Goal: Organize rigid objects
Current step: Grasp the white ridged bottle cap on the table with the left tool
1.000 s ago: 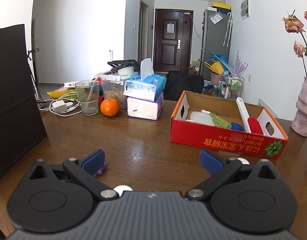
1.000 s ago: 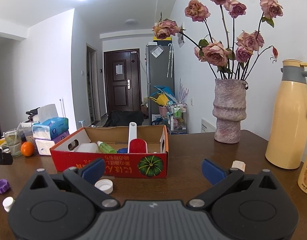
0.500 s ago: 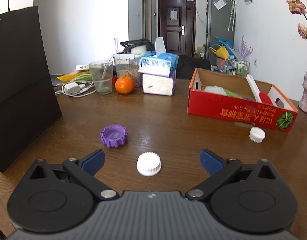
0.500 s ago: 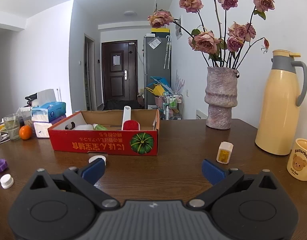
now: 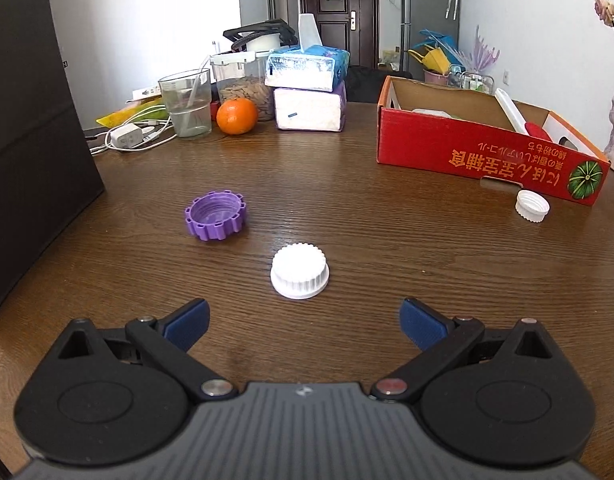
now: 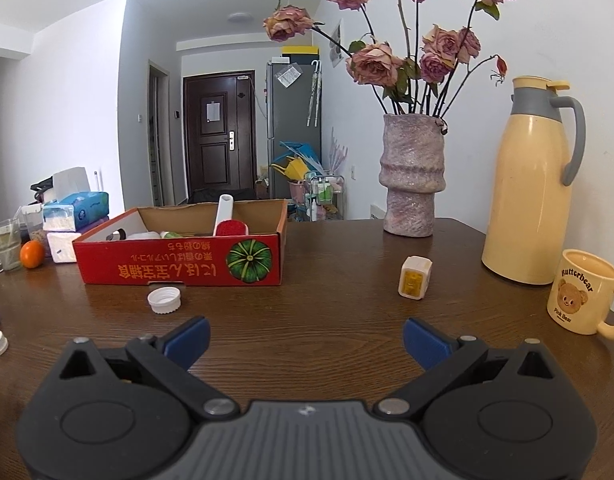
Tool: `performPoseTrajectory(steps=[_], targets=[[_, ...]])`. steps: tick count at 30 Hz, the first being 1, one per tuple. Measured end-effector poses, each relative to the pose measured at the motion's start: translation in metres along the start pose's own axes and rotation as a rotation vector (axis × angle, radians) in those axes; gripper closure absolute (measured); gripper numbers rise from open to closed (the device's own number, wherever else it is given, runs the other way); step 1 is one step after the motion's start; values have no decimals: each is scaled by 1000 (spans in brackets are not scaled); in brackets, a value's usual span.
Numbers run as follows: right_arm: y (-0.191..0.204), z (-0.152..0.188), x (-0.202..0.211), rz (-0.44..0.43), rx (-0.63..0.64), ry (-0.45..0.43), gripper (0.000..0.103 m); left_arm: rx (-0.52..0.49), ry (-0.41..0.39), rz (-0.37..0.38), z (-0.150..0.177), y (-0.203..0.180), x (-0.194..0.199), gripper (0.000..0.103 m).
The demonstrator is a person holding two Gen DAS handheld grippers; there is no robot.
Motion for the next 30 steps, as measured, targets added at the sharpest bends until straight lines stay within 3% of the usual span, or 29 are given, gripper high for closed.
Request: performPoseTrajectory(steps=[11,17,19,22,30], targets=[[-20,7,-2,19,-59,-8,0,68,42,-14,-4,16,-24,0],[-24,10,-6,18,-78,0,0,40,35,-19,-11,4,-35,10],[-24,10,-6,20,-78,0,0,28,39,-18,-13,-2,-39,22],[-24,11,-8,22,-81,3,0,29,29,2,-17,-7,-42,59],[-26,12,-9,35,-83,6,0,20,-6,6,-18,-9,-34,63]])
Point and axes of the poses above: each gripper's, at about its wrist camera, not at the fingertips, and x roughly against the way its jaws point, y to its left, z to its underside, the point moved 7 cm from there along -x, roughly the way its jaws point, and after that the axes turned 14 degrees about -z, right-handed, at the moved point
